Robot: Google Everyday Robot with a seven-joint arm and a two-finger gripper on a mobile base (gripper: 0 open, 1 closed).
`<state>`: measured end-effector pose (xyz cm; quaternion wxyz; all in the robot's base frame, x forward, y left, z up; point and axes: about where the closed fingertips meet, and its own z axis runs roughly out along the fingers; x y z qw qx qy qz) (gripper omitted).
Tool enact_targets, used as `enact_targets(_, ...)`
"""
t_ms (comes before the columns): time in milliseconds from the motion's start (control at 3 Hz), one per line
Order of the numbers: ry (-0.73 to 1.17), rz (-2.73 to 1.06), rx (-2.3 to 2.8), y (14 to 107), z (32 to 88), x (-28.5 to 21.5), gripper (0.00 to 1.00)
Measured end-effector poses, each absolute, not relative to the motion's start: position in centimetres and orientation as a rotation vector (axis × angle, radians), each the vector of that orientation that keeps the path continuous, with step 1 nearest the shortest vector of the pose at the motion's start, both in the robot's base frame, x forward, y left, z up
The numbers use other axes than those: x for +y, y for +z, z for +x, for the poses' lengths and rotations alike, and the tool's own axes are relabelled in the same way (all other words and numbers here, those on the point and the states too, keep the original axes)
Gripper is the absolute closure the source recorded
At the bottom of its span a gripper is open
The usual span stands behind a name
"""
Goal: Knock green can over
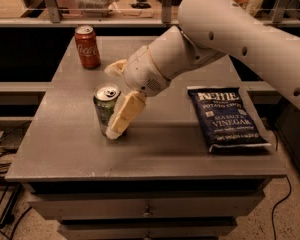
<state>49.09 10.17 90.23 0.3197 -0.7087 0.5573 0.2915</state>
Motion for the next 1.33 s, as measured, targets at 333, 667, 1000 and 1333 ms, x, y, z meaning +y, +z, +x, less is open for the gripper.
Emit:
enact_targets(333, 0.803, -1.832, 1.465, 89.2, 49.5, 10.9, 0.19)
enact_targets(667, 0.778, -1.853, 1.459, 89.6, 49.5, 11.4, 0.41)
enact_targets(1000, 0.735, -1.873, 1.456, 90.5, 49.7, 11.4, 0.65)
enact_targets(1333, 0.616, -1.911, 1.485, 92.0, 51.1, 10.3, 0.88)
